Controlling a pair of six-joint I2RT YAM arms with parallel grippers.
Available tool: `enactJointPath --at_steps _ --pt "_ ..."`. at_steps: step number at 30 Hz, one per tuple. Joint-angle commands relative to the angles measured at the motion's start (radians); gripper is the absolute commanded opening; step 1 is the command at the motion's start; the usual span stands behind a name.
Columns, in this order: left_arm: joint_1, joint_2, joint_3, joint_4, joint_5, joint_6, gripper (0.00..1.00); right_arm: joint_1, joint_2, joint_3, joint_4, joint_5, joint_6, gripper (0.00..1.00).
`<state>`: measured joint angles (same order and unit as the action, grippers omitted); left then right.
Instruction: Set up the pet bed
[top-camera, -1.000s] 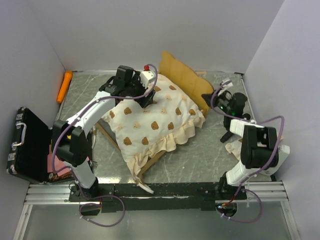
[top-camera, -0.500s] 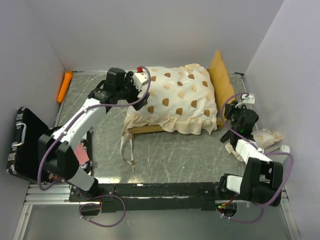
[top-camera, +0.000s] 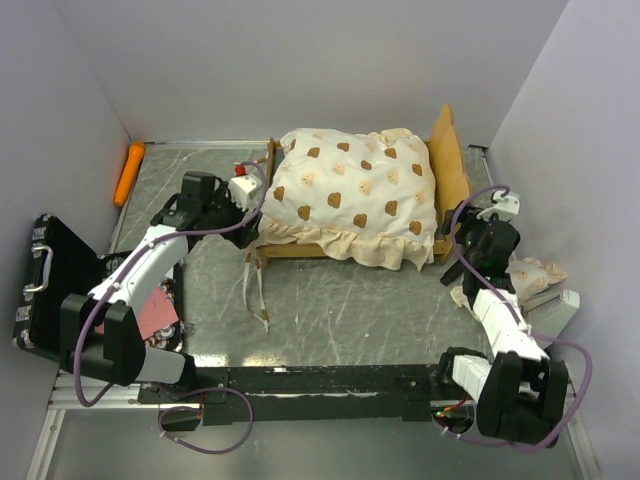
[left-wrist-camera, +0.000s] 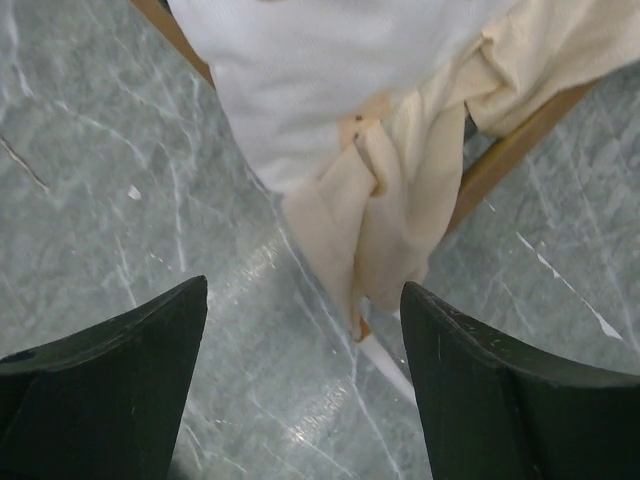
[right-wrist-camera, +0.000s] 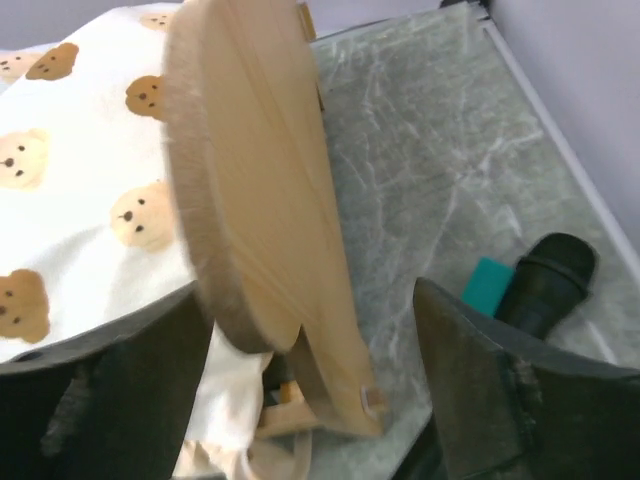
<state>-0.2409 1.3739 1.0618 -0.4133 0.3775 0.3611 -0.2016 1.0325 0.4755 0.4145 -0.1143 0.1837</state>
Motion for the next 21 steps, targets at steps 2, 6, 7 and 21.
enactJointPath --at_steps 2,6,7,21 --pt "0.034 -0.073 -0.072 0.057 0.148 0.013 0.82 0.004 -0.167 0.086 -0.238 0.054 0.013 0.99" --pt "0.038 -0.065 -0.112 0.087 0.201 0.033 0.82 0.033 -0.287 0.139 -0.348 0.064 -0.033 0.99" --pt "0.038 -0.052 -0.114 0.085 0.216 0.039 0.82 0.060 -0.296 0.164 -0.380 0.048 -0.067 0.99" --pt "0.038 -0.023 -0.115 0.064 0.307 0.094 0.38 0.375 0.228 0.531 -0.713 -0.032 -0.339 0.99"
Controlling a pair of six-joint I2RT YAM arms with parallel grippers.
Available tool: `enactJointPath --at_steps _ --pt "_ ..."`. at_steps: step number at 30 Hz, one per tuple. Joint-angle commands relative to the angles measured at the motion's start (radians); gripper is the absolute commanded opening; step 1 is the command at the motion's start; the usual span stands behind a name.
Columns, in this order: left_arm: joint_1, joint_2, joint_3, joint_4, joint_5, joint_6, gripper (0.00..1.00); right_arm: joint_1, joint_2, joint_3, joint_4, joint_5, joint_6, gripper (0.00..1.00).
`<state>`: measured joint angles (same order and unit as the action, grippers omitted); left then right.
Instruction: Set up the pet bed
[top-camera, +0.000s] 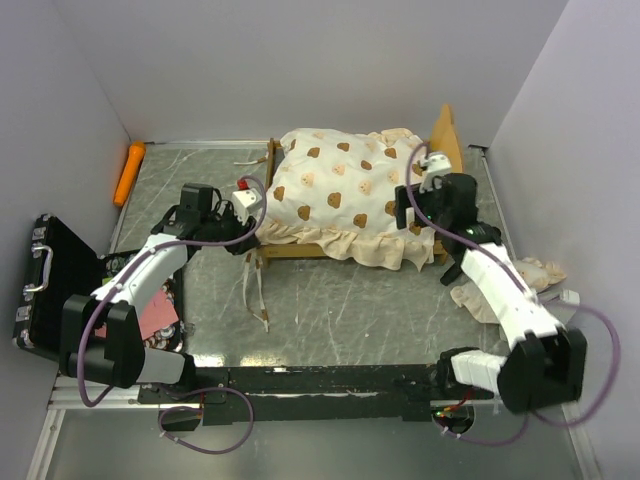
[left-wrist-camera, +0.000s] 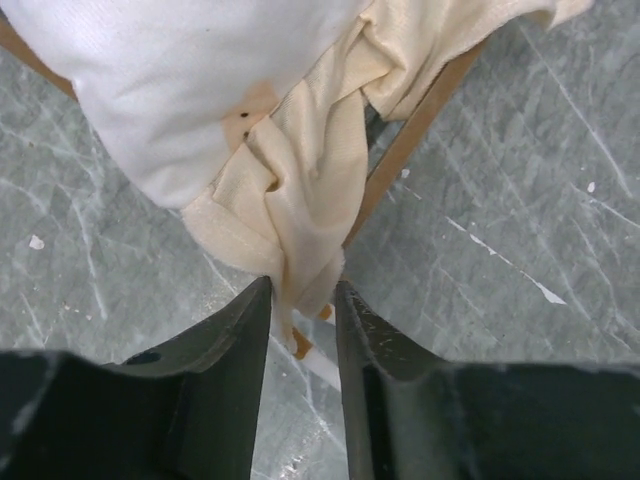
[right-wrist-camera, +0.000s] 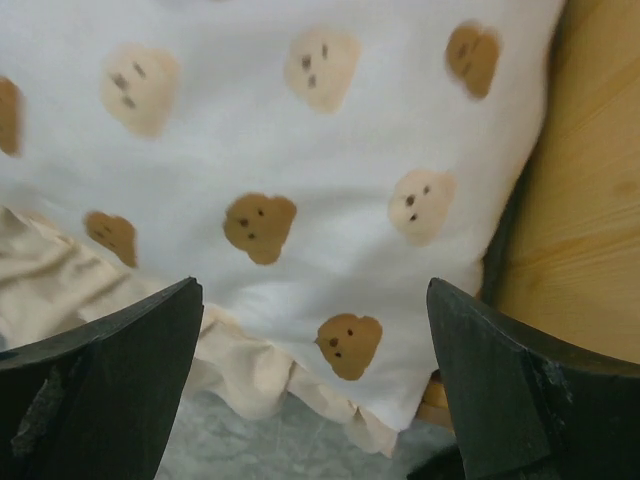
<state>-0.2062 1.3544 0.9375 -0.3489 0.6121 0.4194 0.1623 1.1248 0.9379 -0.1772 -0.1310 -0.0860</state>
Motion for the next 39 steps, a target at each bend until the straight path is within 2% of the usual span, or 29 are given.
enactJointPath --at_steps 1,3,7,9,11,12,13,15,17,21,30,32,35,38,39 --pt "0.004 0.006 0.014 -0.008 0.058 0.036 0.41 0.011 0.191 0.100 -0.148 -0.009 -0.075 0.99" --pt "0.007 0.017 0.026 -0.016 0.005 0.032 0.51 0.011 0.240 0.110 -0.157 -0.013 -0.081 0.99" --pt "0.040 -0.003 0.030 -0.002 -0.018 0.041 0.54 0.011 0.331 0.122 -0.130 0.043 -0.098 0.99" --pt "0.041 0.003 0.040 -0.019 -0.029 0.053 0.56 0.011 0.387 0.154 -0.145 0.073 -0.112 0.95" --pt "0.041 0.014 0.044 -0.045 -0.014 0.071 0.59 0.010 0.427 0.182 -0.171 0.103 -0.123 0.83" --pt "0.041 0.017 0.041 -0.056 -0.003 0.079 0.62 0.011 0.431 0.196 -0.185 0.113 -0.126 0.73" --pt "0.041 0.020 0.040 -0.062 0.005 0.087 0.64 0.011 0.423 0.202 -0.189 0.122 -0.129 0.58" --pt "0.042 0.029 0.031 -0.061 0.000 0.091 0.68 0.011 0.394 0.202 -0.180 0.128 -0.133 0.23" --pt "0.041 0.041 0.027 -0.053 -0.008 0.098 0.71 0.011 0.354 0.199 -0.163 0.128 -0.150 0.07" --pt "0.041 0.078 0.053 -0.082 -0.003 0.124 0.77 0.011 0.305 0.234 -0.185 0.128 -0.187 0.00" --pt "0.016 0.094 0.058 -0.084 0.011 0.160 0.78 -0.027 0.317 0.306 -0.220 0.068 -0.221 0.00" --pt "0.017 0.104 0.047 -0.070 0.003 0.168 0.69 -0.035 0.335 0.299 -0.206 0.025 -0.227 0.00" --pt "0.014 0.138 0.055 -0.093 0.003 0.188 0.49 -0.040 0.360 0.296 -0.212 0.001 -0.219 0.02" --pt "0.014 0.143 0.076 -0.113 0.005 0.179 0.07 -0.047 0.362 0.276 -0.186 0.001 -0.209 0.03" --pt "0.014 0.134 0.087 -0.120 0.015 0.177 0.01 -0.052 0.362 0.274 -0.180 -0.001 -0.207 0.03"
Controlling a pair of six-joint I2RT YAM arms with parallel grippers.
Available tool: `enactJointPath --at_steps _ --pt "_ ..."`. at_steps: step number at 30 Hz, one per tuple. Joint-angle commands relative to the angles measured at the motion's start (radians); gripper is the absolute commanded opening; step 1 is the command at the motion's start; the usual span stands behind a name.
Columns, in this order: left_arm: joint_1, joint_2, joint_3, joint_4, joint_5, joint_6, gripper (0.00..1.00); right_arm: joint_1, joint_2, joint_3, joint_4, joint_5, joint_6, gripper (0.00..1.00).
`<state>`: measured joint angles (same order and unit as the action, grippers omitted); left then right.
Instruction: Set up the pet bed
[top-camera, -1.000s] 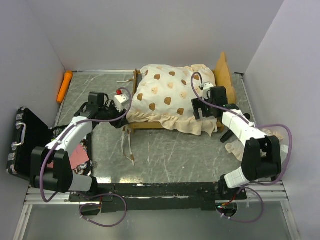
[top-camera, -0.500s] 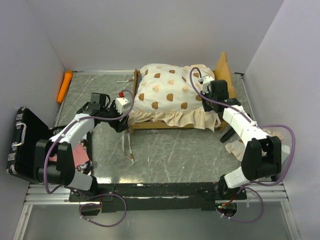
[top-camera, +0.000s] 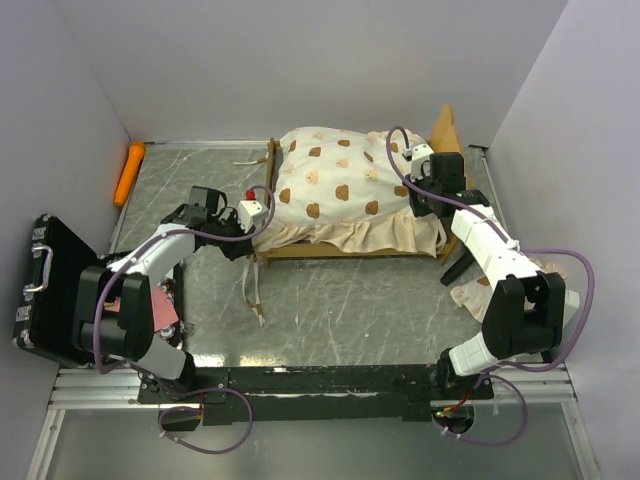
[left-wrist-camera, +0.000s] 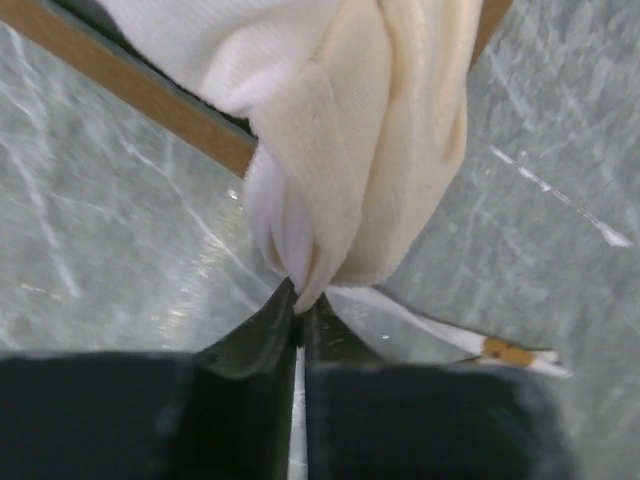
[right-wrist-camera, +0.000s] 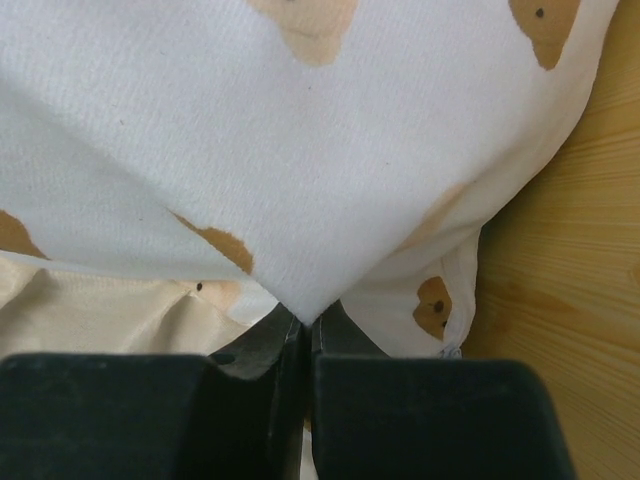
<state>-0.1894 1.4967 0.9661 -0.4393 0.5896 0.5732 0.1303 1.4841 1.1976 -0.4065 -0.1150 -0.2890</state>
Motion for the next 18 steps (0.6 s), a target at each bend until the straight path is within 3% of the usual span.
enactJointPath --at_steps 1,5,7,11,13,18 --pt "-0.002 -0.027 0.065 -0.038 0.048 0.019 0.01 -0.024 0.002 0.014 0.051 -0.020 -0.001 0.04" --pt "-0.007 -0.122 0.079 -0.068 0.111 0.011 0.01 -0.027 0.004 0.023 0.044 -0.046 0.005 0.13" --pt "-0.022 -0.154 0.089 -0.099 0.133 0.014 0.01 -0.027 0.004 0.025 0.041 -0.052 0.010 0.22" --pt "-0.057 -0.182 0.127 -0.157 0.200 0.005 0.01 -0.027 -0.004 0.036 0.025 -0.061 0.020 0.58" --pt "-0.091 -0.182 0.169 -0.179 0.223 -0.004 0.01 -0.027 -0.016 0.039 0.026 -0.067 0.025 0.69" --pt "-0.214 -0.170 0.288 -0.171 0.265 -0.079 0.01 -0.021 -0.073 0.023 0.034 -0.127 0.017 0.73"
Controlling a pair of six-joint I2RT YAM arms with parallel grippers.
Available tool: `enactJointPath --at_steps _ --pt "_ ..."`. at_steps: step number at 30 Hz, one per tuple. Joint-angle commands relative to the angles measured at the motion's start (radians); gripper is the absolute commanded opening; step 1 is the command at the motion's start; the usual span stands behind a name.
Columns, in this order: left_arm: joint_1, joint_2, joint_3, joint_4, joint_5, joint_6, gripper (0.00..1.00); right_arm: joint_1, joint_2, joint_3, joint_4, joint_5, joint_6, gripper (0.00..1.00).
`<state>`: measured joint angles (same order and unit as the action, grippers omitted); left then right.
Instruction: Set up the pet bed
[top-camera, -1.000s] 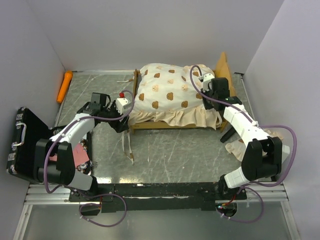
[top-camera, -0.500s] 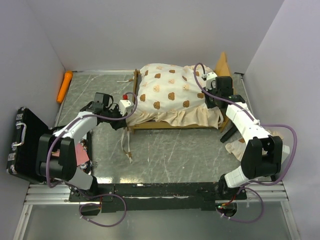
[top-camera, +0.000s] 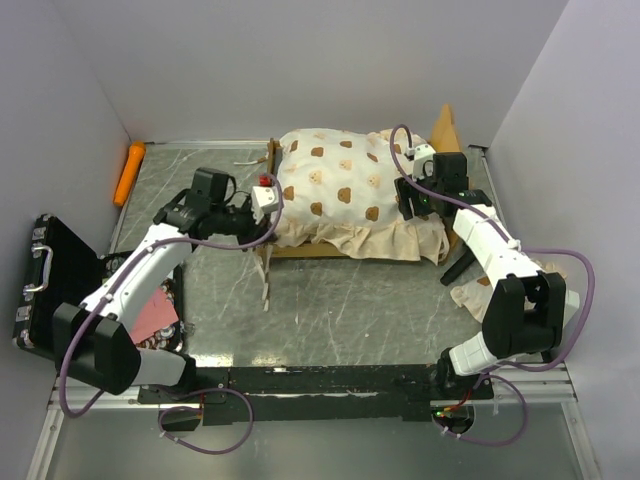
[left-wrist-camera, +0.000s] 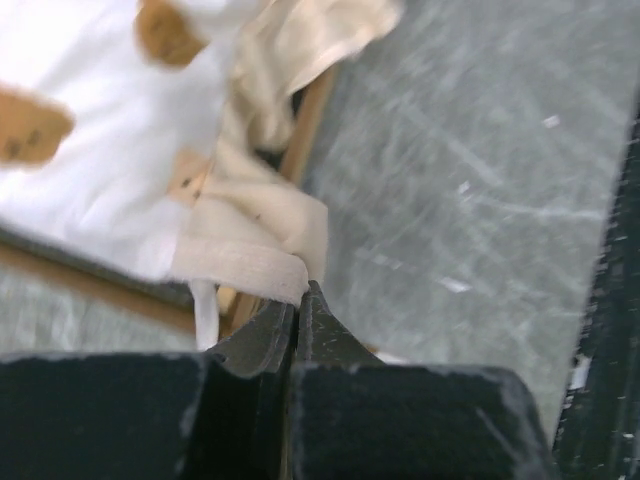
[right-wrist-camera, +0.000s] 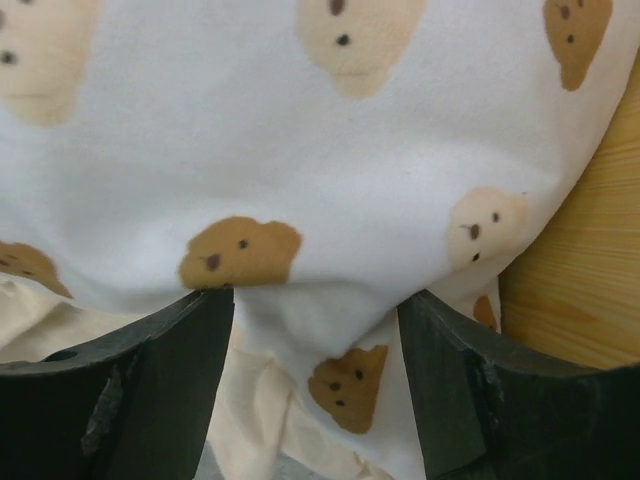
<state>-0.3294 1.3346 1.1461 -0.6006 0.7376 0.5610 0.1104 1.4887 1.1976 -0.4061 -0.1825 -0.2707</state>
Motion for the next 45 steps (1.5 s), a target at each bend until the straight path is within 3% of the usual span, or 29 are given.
enactJointPath --at_steps 1,8,15,20,29,34,38,42,45 --pt "-0.082 0.001 0.145 0.010 0.135 -0.102 0.01 0.005 -0.099 0.010 0.044 -0.072 -0.004 0.74" --pt "-0.097 0.129 0.345 0.071 0.171 -0.303 0.01 0.075 -0.350 -0.160 0.209 -0.322 0.019 0.77" --pt "-0.097 0.166 0.299 0.169 0.172 -0.423 0.01 0.296 -0.455 -0.335 0.390 -0.485 0.046 0.77" --pt "-0.097 0.152 0.282 0.182 0.137 -0.427 0.01 0.391 -0.436 -0.443 0.640 -0.390 0.155 0.71" --pt "-0.097 0.115 0.208 0.275 0.086 -0.518 0.01 0.512 -0.233 -0.469 0.957 -0.264 0.303 0.63" --pt "-0.097 0.126 0.224 0.304 0.040 -0.590 0.01 0.636 -0.277 -0.580 1.113 -0.229 0.187 0.59" --pt "-0.097 0.144 0.245 0.306 0.057 -0.619 0.01 0.770 -0.245 -0.676 1.263 -0.022 0.117 0.59" --pt "-0.097 0.159 0.248 0.305 0.049 -0.625 0.01 0.782 -0.073 -0.632 1.343 0.211 0.192 0.60" --pt "-0.097 0.155 0.238 0.315 0.048 -0.632 0.01 0.782 0.023 -0.604 1.438 0.264 0.222 0.62"
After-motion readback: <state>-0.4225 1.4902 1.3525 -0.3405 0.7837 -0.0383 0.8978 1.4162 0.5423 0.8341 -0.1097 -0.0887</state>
